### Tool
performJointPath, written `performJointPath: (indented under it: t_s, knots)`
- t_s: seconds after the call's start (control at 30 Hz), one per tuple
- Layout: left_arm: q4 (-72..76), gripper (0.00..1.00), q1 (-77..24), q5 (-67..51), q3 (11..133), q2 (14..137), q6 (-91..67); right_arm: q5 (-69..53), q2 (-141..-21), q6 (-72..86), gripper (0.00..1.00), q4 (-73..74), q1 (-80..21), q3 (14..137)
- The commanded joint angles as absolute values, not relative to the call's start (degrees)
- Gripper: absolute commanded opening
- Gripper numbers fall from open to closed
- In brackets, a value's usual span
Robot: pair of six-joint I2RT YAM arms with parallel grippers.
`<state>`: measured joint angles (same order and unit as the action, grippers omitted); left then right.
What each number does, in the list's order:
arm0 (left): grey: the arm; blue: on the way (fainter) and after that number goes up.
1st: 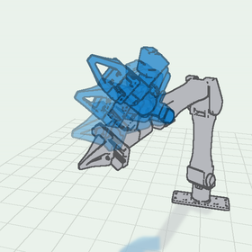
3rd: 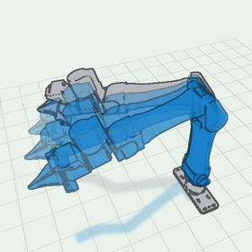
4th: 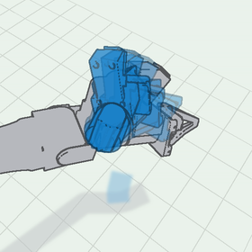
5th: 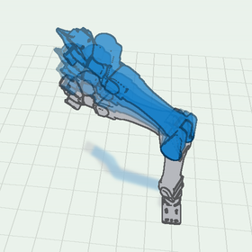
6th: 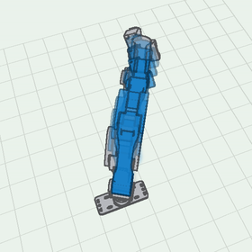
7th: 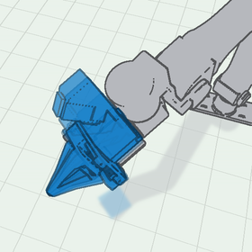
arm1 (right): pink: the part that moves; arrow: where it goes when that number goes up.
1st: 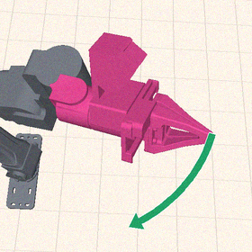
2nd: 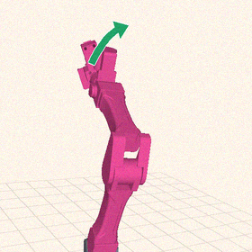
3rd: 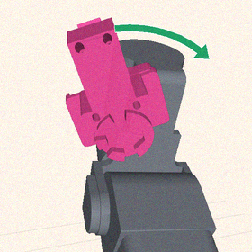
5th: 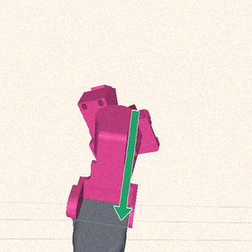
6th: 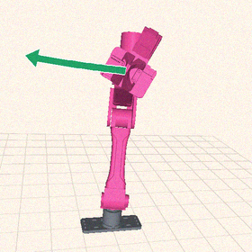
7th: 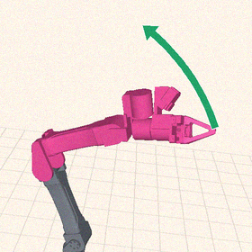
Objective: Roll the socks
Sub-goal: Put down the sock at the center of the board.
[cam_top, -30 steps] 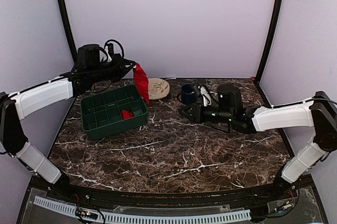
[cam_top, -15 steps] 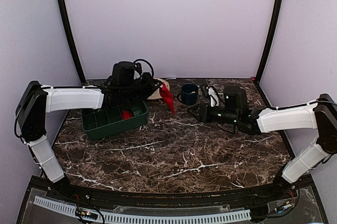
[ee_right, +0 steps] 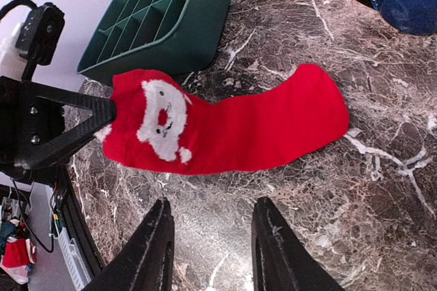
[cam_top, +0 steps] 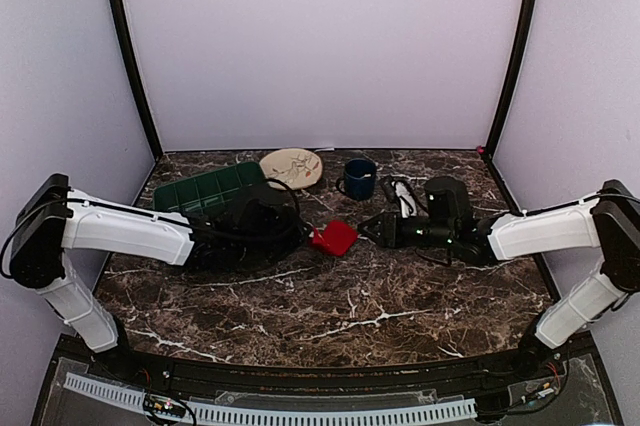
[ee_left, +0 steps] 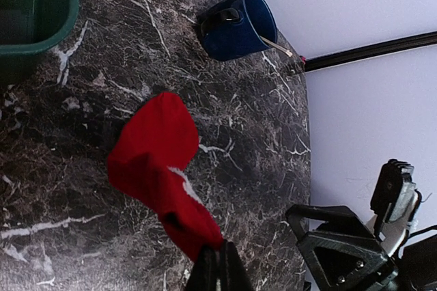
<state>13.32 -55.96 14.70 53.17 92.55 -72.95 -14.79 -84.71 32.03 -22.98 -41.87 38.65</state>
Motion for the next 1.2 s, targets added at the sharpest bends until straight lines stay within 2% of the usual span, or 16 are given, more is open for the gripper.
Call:
performJointPath:
  t_s: [0.0, 0.07, 0.1, 0.17, 0.2, 0.33, 0.57, 0.73, 0.87, 1.07, 1.17]
  knots:
    - [8.9, 0.00, -57.7, 16.4, 51.2, 89.2, -76.8, -17.3, -86.6, 32.1, 0.37, -24.5, -41.5, 38.7]
    - [7.7, 0.03, -58.4, 15.2, 50.4, 88.9, -77.6, -17.9, -87.6, 32.2, 0.37, -24.7, -41.6, 38.9]
    - [7.5, 0.07, -58.7, 14.7, 50.0, 88.6, -77.6, -18.0, -88.0, 32.2, 0.37, -24.8, -41.7, 39.0]
    - [7.4, 0.23, -58.9, 12.5, 49.3, 88.2, -77.3, -18.3, -89.0, 32.2, 0.37, -25.0, -42.1, 39.2]
    - [7.4, 0.28, -59.2, 11.5, 49.0, 88.2, -77.2, -18.3, -89.3, 32.3, 0.37, -25.3, -42.2, 39.1]
    - [5.5, 0.39, -60.0, 9.2, 47.9, 86.8, -78.2, -18.6, -90.8, 32.9, 0.37, -26.2, -42.8, 39.4]
    - [-1.7, 0.45, -60.3, 13.9, 50.8, 80.3, -70.4, -18.5, -94.5, 32.1, 0.37, -24.5, -43.9, 43.3]
    - [-3.5, 0.51, -60.2, 10.5, 53.6, 80.2, -64.1, -18.4, -97.0, 31.7, 0.37, -23.0, -43.9, 46.3]
    - [-3.5, 0.49, -58.2, 7.9, 53.7, 82.9, -58.5, -18.6, -99.6, 31.9, 0.37, -22.5, -43.9, 48.7]
    - [-3.5, 0.31, -54.6, 2.6, 51.6, 87.9, -51.1, -19.0, -103.5, 32.3, 0.36, -21.2, -43.9, 52.5]
    - [-2.6, 0.28, -53.9, 1.4, 50.9, 89.6, -48.6, -18.9, -105.2, 32.3, 0.37, -20.4, -43.9, 54.1]
